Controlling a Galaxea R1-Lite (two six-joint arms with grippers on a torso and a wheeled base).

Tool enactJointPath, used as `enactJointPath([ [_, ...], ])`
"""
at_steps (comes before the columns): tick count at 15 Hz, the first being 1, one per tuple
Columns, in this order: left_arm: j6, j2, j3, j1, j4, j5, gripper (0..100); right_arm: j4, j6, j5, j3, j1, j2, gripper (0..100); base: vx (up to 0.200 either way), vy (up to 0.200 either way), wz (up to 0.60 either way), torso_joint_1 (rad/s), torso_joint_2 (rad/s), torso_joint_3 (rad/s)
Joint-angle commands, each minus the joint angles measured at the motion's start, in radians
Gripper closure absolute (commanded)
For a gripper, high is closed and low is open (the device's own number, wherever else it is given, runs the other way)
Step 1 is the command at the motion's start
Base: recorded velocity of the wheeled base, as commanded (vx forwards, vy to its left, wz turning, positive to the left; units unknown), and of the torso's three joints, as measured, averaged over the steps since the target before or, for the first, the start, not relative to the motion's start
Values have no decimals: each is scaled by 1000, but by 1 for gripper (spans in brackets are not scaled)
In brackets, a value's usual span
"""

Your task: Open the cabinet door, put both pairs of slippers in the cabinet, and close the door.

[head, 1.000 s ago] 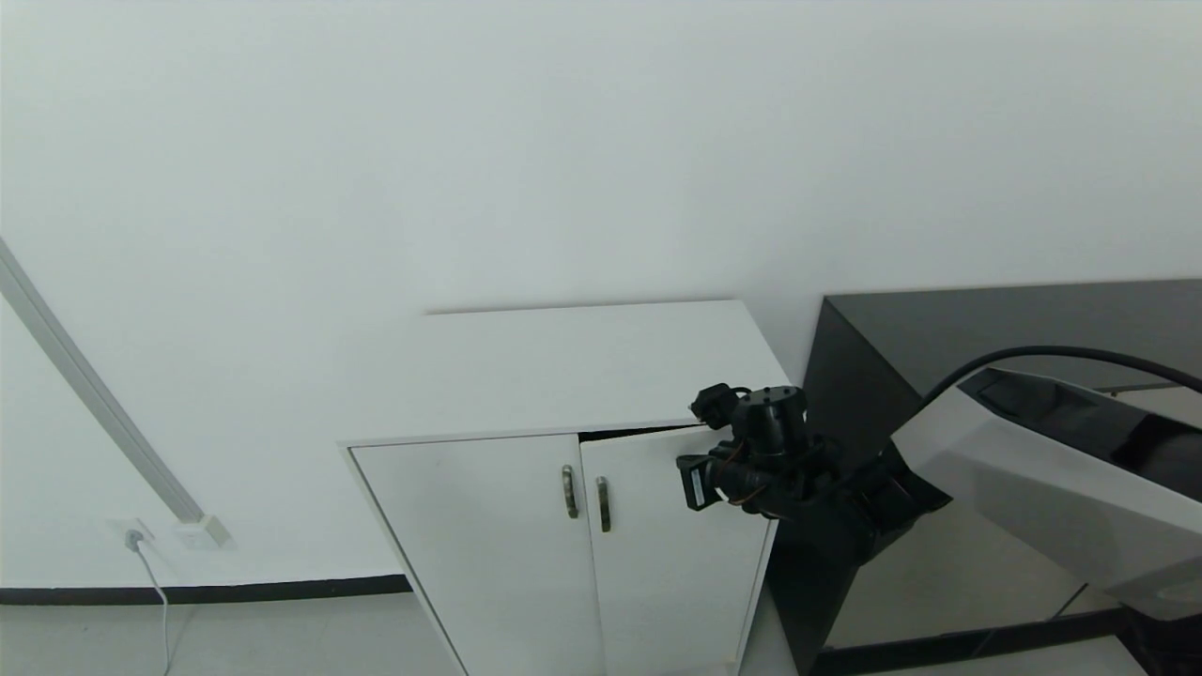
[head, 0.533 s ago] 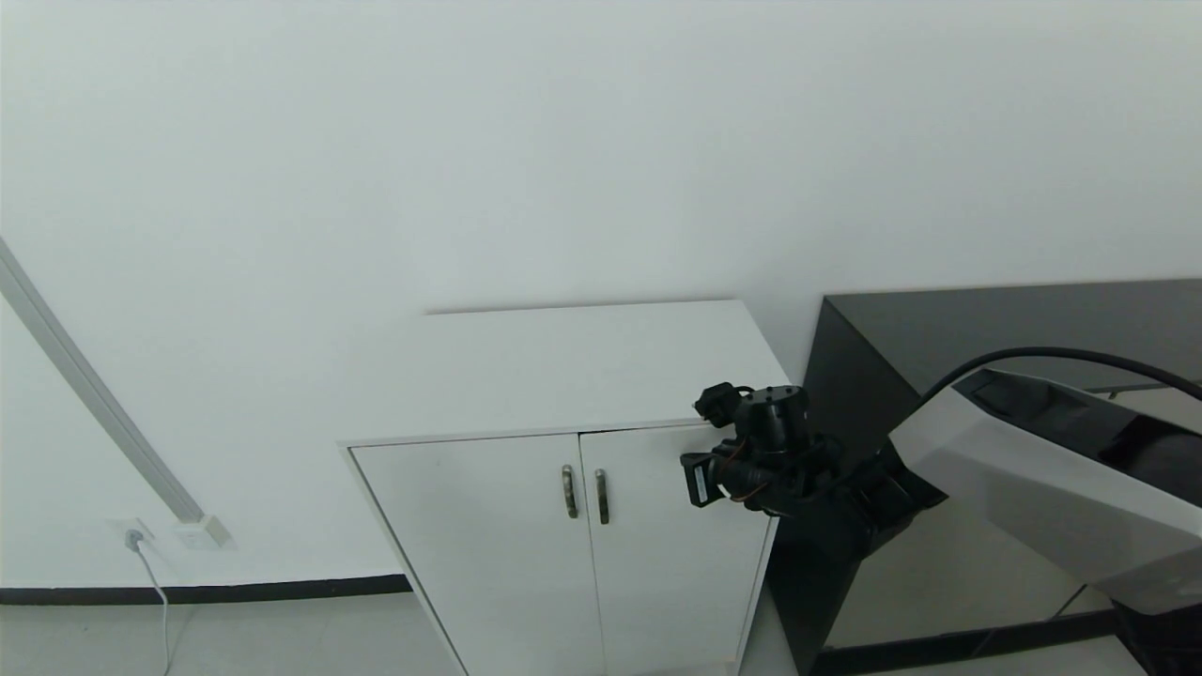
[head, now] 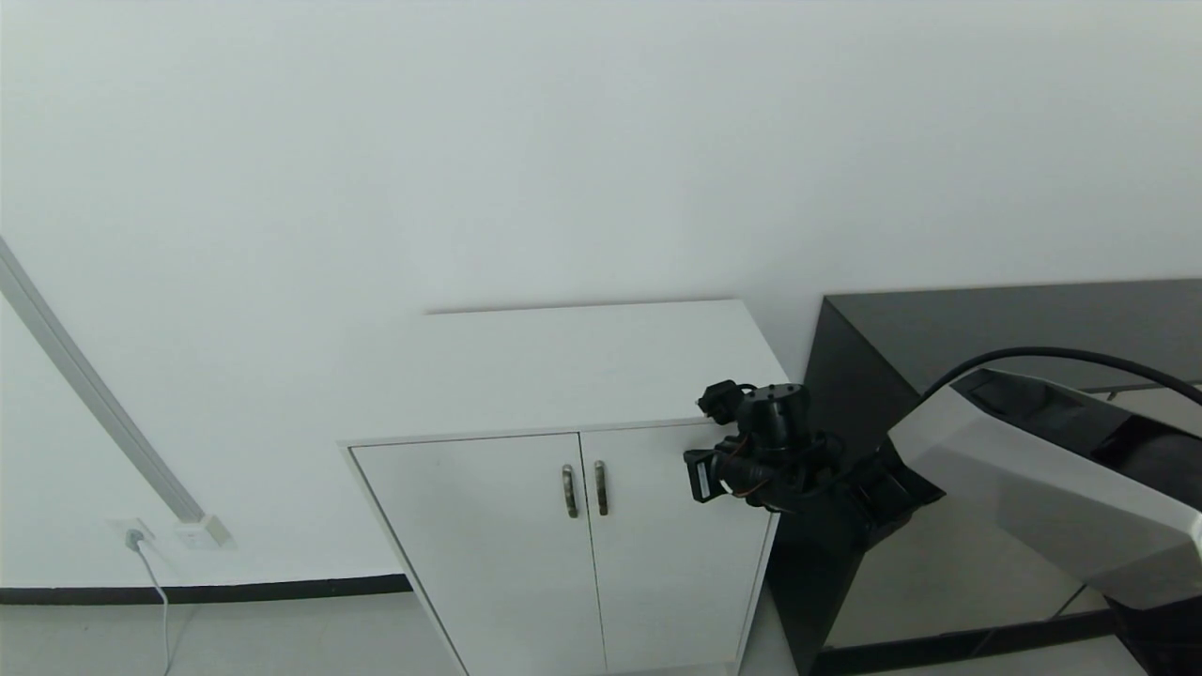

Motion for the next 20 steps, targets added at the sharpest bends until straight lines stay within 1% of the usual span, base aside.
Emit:
enactJointPath([
  [1, -1, 0, 0, 0, 0, 0, 100, 1, 0, 1, -5, -2, 8, 100, 0, 0, 0, 0, 0, 0],
  [5, -1, 1, 0, 0, 0, 0, 100, -5, 6, 1, 13, -5, -5, 100, 0, 0, 0, 0, 0, 0],
  [7, -1, 1, 0, -1, 0, 0, 100, -7, 8, 1, 80, -2, -68, 100, 0, 0, 0, 0, 0, 0],
  [12, -1, 1, 0, 0, 0, 0, 100, -104, 9, -1, 321, -11, -240, 100, 0, 0, 0, 0, 0, 0],
  [14, -1, 1, 0, 0, 0, 0, 100, -173, 9, -1, 447, -30, -321, 100, 0, 0, 0, 0, 0, 0],
  [16, -1, 0, 0, 0, 0, 0, 100, -228, 8, -41, 538, -62, -384, 100, 0, 0, 0, 0, 0, 0],
  [17, -1, 0, 0, 0, 0, 0, 100, -236, 8, -56, 554, -71, -397, 100, 0, 0, 0, 0, 0, 0],
  [18, -1, 1, 0, 0, 0, 0, 100, -252, 6, -71, 607, -100, -438, 100, 0, 0, 0, 0, 0, 0],
  [20, -1, 0, 0, 0, 0, 0, 100, -252, 3, -73, 673, -131, -498, 100, 0, 0, 0, 0, 0, 0],
])
